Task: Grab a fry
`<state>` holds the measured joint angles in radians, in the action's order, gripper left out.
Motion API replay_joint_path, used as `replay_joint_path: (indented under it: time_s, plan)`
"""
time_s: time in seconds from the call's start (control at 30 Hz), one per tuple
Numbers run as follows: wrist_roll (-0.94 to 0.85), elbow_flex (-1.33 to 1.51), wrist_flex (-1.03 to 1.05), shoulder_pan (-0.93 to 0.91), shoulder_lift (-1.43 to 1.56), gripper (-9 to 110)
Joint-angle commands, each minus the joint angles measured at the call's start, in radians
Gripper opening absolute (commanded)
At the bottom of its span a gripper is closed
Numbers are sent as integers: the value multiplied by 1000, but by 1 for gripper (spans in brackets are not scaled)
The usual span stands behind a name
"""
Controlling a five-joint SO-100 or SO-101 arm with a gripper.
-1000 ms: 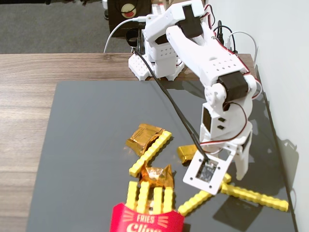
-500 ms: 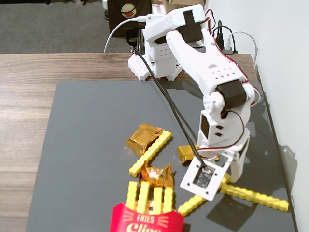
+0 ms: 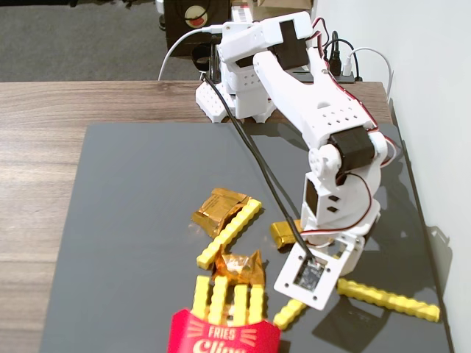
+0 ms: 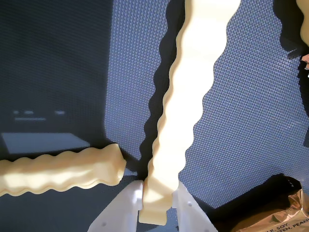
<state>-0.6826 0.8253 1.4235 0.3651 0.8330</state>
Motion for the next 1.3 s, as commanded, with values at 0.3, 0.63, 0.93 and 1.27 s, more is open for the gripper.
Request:
replay_joint_path:
  time_s: [0.3,0.63,0.93,1.27]
  plan:
    - [-167,120,109,-37,264,1]
    - [-437,456,170,-126,617,1]
    - [-719,839,149,-255,994,1]
    - [-908,1049,175,-353,1269,1]
